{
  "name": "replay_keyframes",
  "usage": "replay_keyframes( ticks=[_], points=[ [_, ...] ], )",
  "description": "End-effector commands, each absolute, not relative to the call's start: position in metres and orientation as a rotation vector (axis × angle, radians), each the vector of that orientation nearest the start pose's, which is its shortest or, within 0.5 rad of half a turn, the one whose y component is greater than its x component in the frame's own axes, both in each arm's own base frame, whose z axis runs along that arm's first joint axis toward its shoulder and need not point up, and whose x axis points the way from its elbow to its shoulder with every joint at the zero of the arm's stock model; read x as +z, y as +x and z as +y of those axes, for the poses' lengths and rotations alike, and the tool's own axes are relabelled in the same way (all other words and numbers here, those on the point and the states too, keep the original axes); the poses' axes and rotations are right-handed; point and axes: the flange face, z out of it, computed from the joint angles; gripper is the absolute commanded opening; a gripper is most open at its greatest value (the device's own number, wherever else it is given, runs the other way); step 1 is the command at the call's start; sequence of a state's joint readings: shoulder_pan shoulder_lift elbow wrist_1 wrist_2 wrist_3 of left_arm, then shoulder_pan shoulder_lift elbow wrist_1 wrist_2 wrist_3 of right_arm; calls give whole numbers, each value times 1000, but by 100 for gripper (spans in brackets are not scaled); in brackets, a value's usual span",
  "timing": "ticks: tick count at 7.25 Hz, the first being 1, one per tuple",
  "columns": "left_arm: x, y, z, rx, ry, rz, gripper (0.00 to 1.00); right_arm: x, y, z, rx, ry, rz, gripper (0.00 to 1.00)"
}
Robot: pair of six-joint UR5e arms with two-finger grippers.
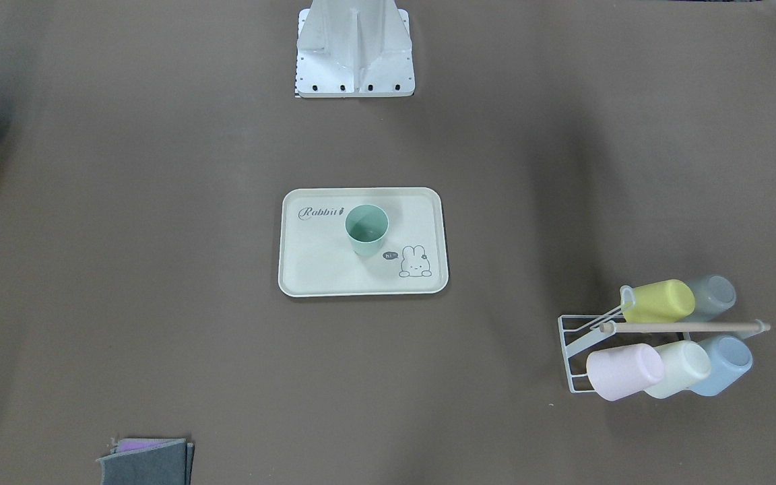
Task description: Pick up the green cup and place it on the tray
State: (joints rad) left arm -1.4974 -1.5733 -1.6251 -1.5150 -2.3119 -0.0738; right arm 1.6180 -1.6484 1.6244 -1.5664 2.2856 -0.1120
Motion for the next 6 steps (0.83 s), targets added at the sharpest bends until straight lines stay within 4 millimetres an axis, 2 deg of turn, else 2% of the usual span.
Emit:
replay_keyframes(
  ticks=[1,2,6],
  points=[
    [659,-31,-479,-25,-98,729,98,673,89,-453,-56,37,-714,100],
    [665,-36,-469,-37,-108,733,98,673,90,-453,-55,38,-714,100],
    [663,-38,-470,-38,-101,734,98,672,89,-454,-55,40,-723,100]
  ],
)
